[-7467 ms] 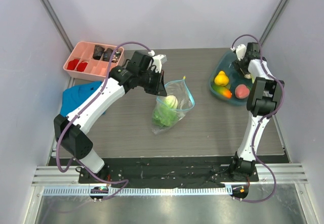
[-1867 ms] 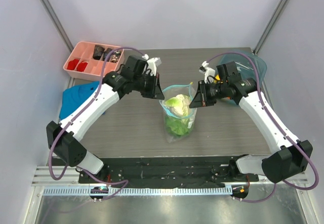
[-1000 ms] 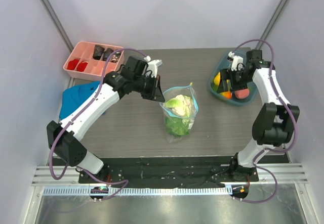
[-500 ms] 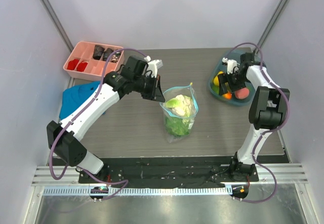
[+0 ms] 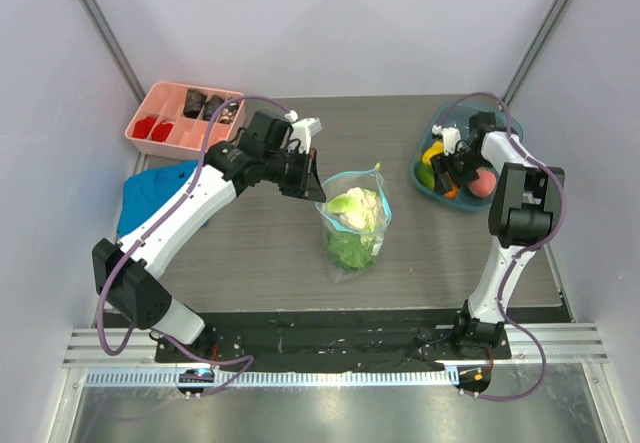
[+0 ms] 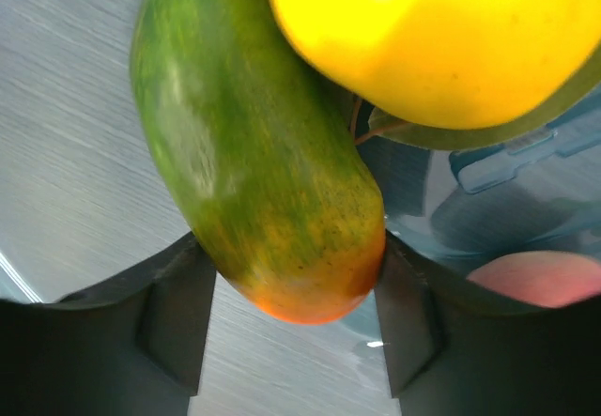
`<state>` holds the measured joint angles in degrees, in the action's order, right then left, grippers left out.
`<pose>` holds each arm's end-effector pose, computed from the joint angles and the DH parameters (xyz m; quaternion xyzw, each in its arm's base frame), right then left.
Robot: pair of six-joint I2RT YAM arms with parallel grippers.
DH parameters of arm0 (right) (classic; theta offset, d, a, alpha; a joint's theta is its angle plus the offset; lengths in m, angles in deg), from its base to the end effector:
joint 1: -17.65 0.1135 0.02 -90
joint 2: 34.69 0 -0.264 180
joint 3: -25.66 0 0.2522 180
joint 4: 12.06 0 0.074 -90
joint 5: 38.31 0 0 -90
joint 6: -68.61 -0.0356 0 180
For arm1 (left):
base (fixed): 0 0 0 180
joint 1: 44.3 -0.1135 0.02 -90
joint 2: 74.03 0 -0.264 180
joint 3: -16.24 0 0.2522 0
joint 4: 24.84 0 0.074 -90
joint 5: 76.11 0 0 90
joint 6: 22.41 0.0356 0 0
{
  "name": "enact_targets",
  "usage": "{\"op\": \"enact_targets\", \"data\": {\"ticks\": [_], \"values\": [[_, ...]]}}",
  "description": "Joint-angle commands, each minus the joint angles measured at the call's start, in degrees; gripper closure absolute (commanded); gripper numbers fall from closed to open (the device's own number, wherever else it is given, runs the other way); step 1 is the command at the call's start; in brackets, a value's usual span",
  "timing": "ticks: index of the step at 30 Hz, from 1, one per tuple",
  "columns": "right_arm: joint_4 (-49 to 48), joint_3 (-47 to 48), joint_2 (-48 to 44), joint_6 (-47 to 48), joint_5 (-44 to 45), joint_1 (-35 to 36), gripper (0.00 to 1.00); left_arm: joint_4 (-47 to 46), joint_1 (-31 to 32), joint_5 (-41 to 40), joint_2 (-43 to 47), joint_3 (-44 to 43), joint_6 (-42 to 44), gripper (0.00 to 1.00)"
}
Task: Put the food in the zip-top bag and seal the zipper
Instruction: Pick up the fake fruit from the bin, then place the fake fruit in the zipper food storage bag.
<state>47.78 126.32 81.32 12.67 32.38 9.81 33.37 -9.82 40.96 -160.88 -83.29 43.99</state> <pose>0.4043 -0.0438 0.1800 -0.2428 0.9472 0.1099 0.1781 0.2592 -0.1977 0.3570 0.1735 0.8875 -0.3680 0.2165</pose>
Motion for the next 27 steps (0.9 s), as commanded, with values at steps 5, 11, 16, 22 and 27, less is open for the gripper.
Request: {"op": "enact_targets", "data": {"ticks": [5,11,16,22,27], "values": [[1.9,2.1,-11.0,9.3,1.1,-0.9,0.65,-1.6,0.0,0.8,0.7,0.1,0.6,1.00],[5.1,2.2,-23.5,21.3,1.7,-1.1,0.73,-1.7,0.0,0.8,0.6,0.0,0.3,1.00],[6.5,3.9,-37.5,30.6,-2.7,2.5,0.76,-1.5,0.0,0.9,0.3,-0.5,-0.3,1.00],[9.6,2.1,-48.6,43.9,8.6,22.9,0.76,-0.4,1.4,1.9,0.1,-2.3,0.6,1.00],[7.9,-0.6,-50.4,48.6,30.4,44.1,0.76,0.7,3.8,0.3,1.0,-3.2,2.5,1.00]]}}
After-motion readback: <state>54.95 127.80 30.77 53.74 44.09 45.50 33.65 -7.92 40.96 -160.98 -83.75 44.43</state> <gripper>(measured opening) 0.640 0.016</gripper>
